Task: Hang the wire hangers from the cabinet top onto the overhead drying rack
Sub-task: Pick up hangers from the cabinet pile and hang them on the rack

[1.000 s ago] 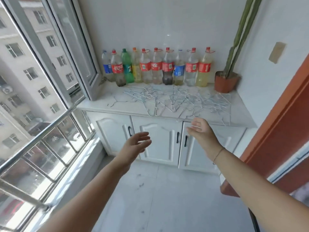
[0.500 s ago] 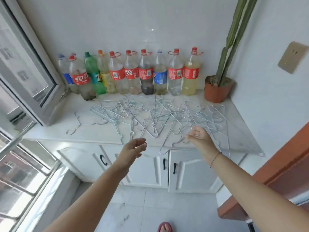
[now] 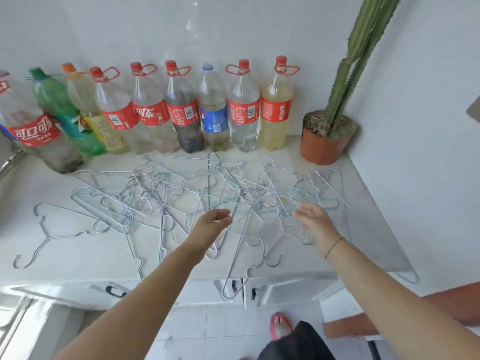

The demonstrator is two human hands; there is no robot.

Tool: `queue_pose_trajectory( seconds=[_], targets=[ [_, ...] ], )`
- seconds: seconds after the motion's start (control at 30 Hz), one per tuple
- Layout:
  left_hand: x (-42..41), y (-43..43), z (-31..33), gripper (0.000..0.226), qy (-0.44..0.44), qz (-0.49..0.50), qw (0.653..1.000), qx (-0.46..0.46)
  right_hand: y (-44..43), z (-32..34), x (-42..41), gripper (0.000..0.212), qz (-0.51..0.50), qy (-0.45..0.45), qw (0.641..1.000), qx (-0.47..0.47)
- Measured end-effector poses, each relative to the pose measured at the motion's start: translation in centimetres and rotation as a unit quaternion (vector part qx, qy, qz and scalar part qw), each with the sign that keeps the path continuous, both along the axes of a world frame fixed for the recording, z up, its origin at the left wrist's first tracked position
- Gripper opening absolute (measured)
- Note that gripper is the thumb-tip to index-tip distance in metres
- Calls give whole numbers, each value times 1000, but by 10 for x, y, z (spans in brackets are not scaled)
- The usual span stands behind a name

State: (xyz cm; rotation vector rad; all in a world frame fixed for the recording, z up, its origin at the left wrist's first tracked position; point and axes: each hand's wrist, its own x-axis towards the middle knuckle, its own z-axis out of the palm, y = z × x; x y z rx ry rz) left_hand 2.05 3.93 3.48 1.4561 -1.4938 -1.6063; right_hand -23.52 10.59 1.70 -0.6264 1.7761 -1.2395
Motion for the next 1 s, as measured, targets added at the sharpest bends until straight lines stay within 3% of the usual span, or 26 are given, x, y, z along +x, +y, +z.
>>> queue_pose_trajectory(
  seconds=[0.47, 0.63, 0.8, 1.0],
  targets=[
    [-73, -72, -33, 29, -53, 27, 998, 11, -83, -47, -69, 51, -12, -9, 997, 69],
    [-90, -77, -41, 24, -54, 31, 998, 23, -111, -41, -75, 21, 32, -12, 996, 88],
    [-96, -80, -40, 25, -37, 34, 998, 43, -130, -38, -77, 19, -5, -116, 988, 101],
    [-116, -86, -23, 25, 29, 24, 997, 61, -129, -8, -50, 17, 34, -217, 975, 11]
  ],
)
